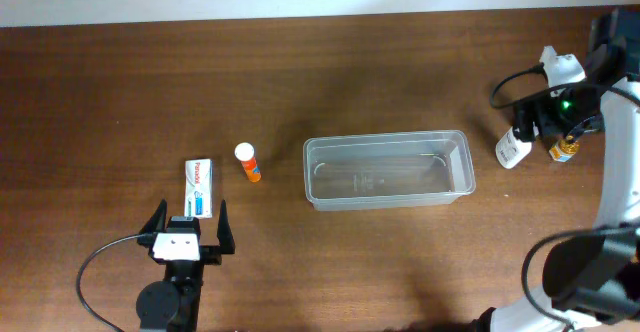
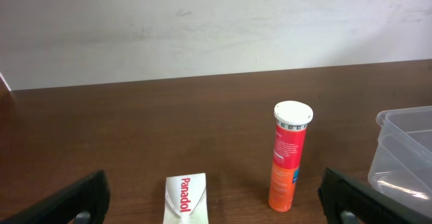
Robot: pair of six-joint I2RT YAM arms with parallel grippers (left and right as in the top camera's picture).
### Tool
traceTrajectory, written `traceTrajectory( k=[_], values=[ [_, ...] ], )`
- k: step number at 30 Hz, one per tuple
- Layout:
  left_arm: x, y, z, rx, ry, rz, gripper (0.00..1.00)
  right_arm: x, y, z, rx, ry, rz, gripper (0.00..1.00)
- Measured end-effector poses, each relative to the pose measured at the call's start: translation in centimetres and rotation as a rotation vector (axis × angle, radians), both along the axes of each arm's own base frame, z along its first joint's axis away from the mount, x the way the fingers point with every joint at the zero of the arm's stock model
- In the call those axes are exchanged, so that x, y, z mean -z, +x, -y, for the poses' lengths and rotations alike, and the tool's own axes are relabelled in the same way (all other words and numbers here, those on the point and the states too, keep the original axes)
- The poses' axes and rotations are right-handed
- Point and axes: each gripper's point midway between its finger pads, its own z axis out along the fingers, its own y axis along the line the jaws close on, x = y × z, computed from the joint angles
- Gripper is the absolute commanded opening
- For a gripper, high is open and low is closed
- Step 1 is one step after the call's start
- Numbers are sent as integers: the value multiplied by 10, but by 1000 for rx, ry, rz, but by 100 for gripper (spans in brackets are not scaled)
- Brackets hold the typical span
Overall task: Pack container
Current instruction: 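Move right gripper to the white pump bottle and grasp it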
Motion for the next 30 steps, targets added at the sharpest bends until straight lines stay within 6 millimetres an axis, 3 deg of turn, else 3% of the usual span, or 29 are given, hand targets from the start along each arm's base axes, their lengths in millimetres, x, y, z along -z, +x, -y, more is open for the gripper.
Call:
traceTrajectory(
  k=[7,11,14,23,30],
  values=[
    [0,0,0,0,0,0,99,25,6,4,-17,55,-50,100],
    [0,0,0,0,0,0,99,42,11,4,-23,74,-85,90],
    [0,0,0,0,0,0,99,54,12,5,-31,84,-114,90],
    [0,0,0,0,0,0,99,81,13,5,-33,110,-183,90],
    [0,0,0,0,0,0,99,95,15,6,-29,121,-209,84]
  ],
)
